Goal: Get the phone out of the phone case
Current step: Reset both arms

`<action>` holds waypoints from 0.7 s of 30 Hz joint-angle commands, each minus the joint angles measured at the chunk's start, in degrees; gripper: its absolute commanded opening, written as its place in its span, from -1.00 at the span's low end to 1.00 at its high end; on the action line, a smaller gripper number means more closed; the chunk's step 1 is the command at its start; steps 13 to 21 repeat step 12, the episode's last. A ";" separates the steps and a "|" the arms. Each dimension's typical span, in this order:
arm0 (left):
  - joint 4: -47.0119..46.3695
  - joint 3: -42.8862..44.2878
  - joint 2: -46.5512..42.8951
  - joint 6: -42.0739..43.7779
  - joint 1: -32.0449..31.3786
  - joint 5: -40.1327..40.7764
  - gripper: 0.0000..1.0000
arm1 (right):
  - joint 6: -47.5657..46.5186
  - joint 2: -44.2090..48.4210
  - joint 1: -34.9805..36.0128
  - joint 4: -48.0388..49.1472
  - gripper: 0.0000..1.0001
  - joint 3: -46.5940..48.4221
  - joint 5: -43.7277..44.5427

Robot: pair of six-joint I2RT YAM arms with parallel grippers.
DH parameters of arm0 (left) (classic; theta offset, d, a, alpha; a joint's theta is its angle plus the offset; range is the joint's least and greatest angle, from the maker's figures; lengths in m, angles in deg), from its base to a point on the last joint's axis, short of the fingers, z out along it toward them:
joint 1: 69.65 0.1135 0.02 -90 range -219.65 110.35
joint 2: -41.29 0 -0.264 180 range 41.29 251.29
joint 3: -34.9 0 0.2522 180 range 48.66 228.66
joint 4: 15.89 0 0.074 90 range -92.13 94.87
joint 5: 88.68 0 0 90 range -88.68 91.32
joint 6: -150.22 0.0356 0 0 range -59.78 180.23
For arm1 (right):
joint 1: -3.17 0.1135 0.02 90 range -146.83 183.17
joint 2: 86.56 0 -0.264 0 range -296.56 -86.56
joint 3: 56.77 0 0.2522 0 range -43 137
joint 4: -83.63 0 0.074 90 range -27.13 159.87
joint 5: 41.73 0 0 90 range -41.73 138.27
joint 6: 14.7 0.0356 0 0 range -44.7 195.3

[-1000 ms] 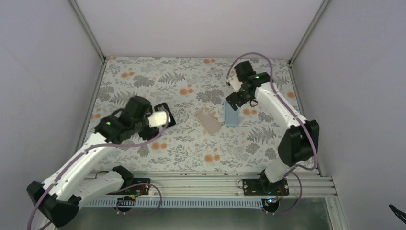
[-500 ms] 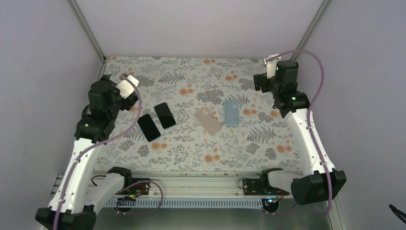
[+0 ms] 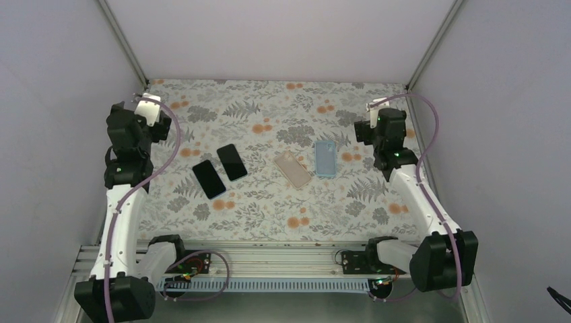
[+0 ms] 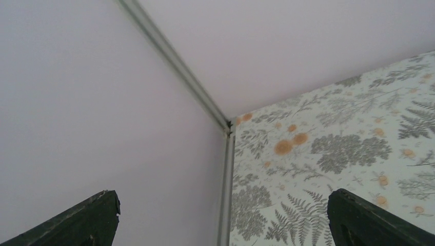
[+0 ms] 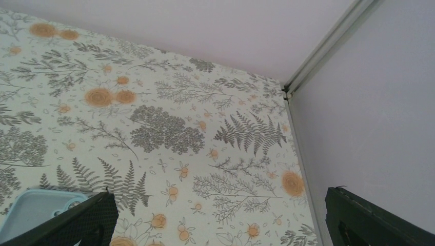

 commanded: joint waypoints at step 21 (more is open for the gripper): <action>-1.14 -1.65 -3.48 -6.99 8.17 -9.56 1.00 | -1.70 1.74 -0.19 7.58 1.00 -3.41 3.88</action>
